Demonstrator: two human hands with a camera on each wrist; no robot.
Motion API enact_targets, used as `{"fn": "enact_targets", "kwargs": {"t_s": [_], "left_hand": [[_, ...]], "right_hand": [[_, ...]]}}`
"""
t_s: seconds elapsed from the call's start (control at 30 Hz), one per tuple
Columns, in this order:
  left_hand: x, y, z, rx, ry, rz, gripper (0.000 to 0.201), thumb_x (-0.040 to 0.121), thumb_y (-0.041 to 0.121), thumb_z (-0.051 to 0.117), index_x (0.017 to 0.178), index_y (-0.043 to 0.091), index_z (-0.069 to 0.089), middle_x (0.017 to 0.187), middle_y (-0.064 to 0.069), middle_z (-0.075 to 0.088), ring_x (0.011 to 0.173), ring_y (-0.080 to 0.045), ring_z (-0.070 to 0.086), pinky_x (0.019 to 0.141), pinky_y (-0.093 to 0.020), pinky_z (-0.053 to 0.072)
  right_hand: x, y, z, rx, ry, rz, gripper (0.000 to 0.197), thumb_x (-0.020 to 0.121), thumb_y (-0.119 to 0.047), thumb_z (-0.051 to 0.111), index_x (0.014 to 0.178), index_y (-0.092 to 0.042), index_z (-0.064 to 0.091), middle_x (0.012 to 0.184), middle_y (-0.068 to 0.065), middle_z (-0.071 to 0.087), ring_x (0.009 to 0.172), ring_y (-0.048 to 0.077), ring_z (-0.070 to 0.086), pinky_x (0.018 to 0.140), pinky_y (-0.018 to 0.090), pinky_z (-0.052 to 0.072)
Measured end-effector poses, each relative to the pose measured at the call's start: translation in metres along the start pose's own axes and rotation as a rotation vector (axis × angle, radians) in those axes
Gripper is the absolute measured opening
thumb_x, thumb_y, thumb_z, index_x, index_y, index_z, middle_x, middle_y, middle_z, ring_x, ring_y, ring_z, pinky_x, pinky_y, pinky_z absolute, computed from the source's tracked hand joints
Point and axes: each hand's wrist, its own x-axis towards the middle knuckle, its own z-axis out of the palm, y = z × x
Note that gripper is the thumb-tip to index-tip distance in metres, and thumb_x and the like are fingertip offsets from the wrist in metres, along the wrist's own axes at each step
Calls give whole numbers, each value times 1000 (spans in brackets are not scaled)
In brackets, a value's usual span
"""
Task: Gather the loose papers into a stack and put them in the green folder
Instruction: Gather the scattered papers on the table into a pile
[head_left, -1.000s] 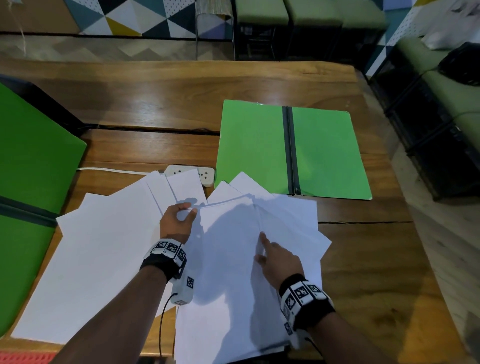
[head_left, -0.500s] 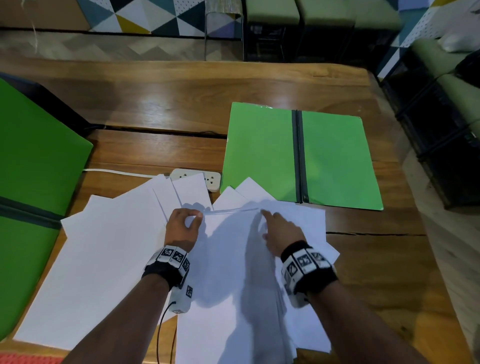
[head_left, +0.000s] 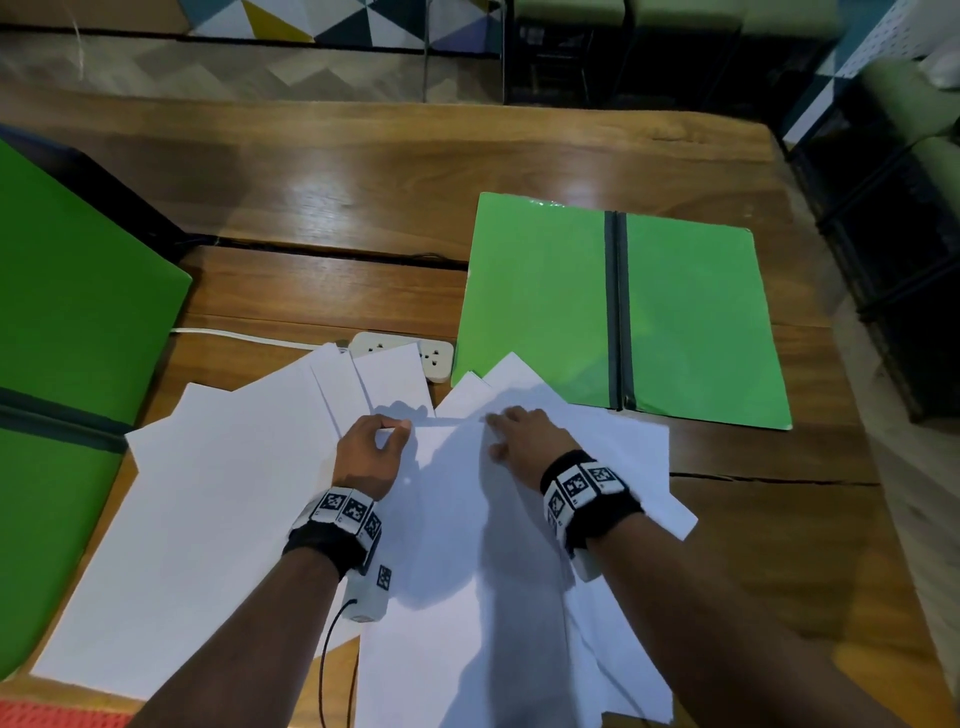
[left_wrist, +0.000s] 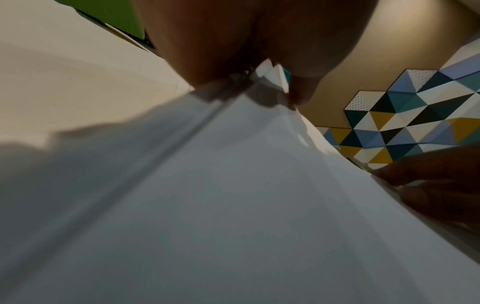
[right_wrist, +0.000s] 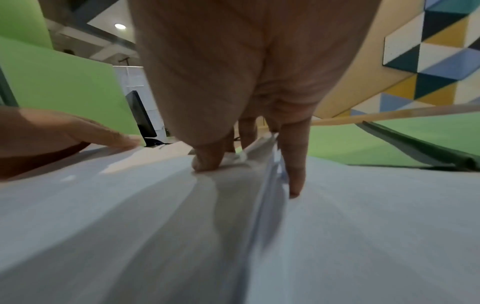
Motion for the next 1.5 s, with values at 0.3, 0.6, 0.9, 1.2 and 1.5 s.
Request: {"fn": "enact_targets", "kwargs": {"t_s": [0.3,0.6,0.9,1.2,1.5], "left_hand": [[-31,-17,2,-306,-61,-200,63,69,42,82,122,19,57,117,-2,67,99,-14,63,78,-21,49],[-63,-24,7,-418,-161,-127,68,59,31,83,121,23,57,110,0,68,103,-22,64,88,-42,53],[-71,-52,-37,-413,-60,-99,60,65,31,84,120,19,61,114,-3,69,107,-25,63,93,-47,49],[-84,-61,-31,-368,116,-222,44,75,14,80,112,19,56,100,-3,63,94,-22,58,84,-34,44],[-77,-72,-30,-306,107,-286,48,72,23,82,113,11,61,100,-7,66,90,-24,61,83,-35,47]], "right_hand": [[-23,59,-5,274,269,305,45,98,-23,40,143,-19,37,145,7,39,135,26,35,107,45,38],[-42,60,22,168,123,287,40,87,-10,49,126,-13,45,126,12,50,118,32,46,97,41,43],[-57,69,30,72,162,291,66,81,-43,65,136,-20,37,136,8,35,125,30,37,99,43,42],[-52,50,27,244,184,311,48,91,-37,53,129,-10,41,129,15,46,116,35,50,94,42,45],[-78,73,12,192,245,367,34,96,-31,42,129,-24,46,112,12,64,102,31,60,87,38,47]]}}
